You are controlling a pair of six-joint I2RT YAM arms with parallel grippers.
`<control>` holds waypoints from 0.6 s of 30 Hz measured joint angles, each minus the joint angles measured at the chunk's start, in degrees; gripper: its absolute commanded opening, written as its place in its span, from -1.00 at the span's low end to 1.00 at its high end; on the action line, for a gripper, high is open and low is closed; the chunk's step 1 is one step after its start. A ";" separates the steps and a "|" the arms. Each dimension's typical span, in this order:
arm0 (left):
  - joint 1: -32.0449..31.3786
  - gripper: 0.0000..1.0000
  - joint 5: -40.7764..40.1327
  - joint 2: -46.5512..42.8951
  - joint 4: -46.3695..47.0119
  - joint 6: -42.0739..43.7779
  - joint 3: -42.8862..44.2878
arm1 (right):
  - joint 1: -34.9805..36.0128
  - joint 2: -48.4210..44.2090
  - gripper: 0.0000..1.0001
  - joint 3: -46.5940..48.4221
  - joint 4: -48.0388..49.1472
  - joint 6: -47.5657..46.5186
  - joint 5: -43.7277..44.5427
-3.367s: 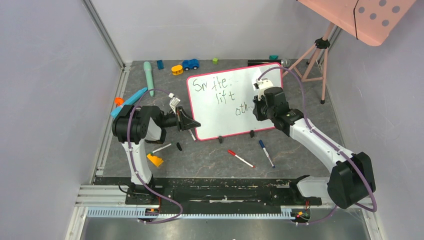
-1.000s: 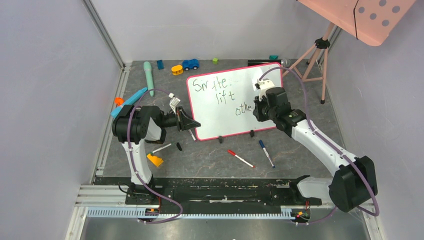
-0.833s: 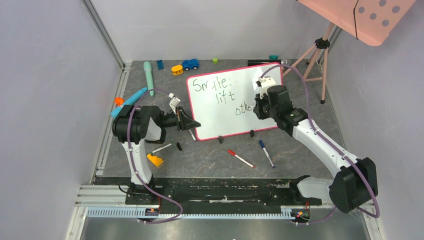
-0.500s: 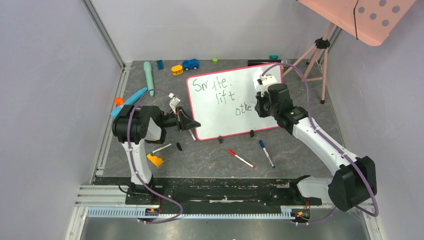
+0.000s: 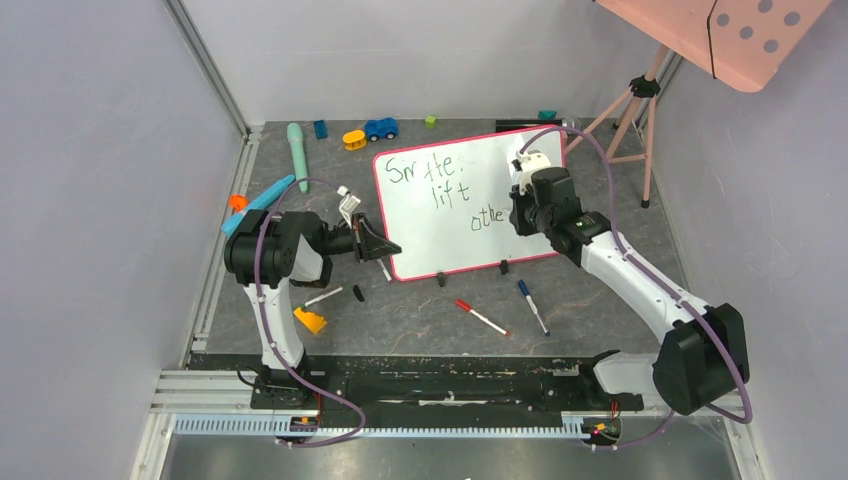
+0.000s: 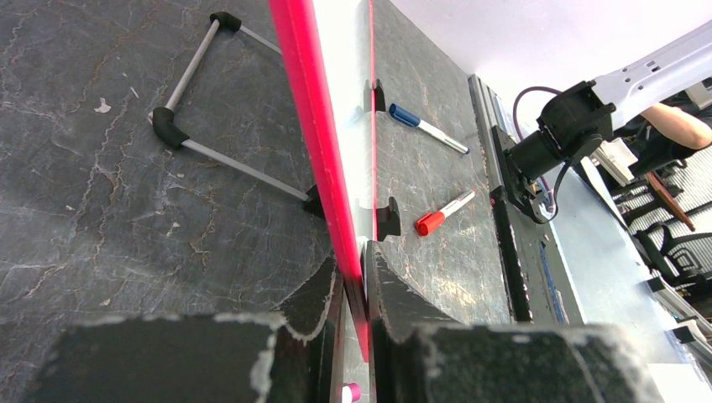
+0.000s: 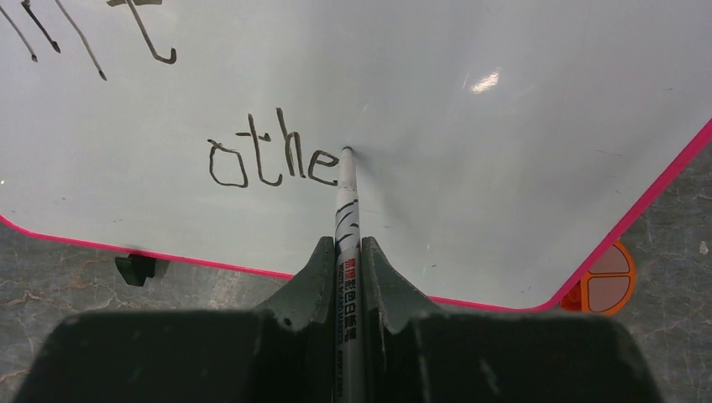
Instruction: Write a sentence on the whiteboard
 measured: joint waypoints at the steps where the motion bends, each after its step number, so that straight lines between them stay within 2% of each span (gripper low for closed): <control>1: 0.00 -0.72 0.00 0.00 0.00 0.00 0.00 | 0.00 0.09 -1.00 0.00 0.00 0.00 0.26; 18: 0.00 -0.72 0.02 0.02 0.00 0.00 0.00 | -0.33 0.26 -1.00 0.07 -0.04 -0.17 2.45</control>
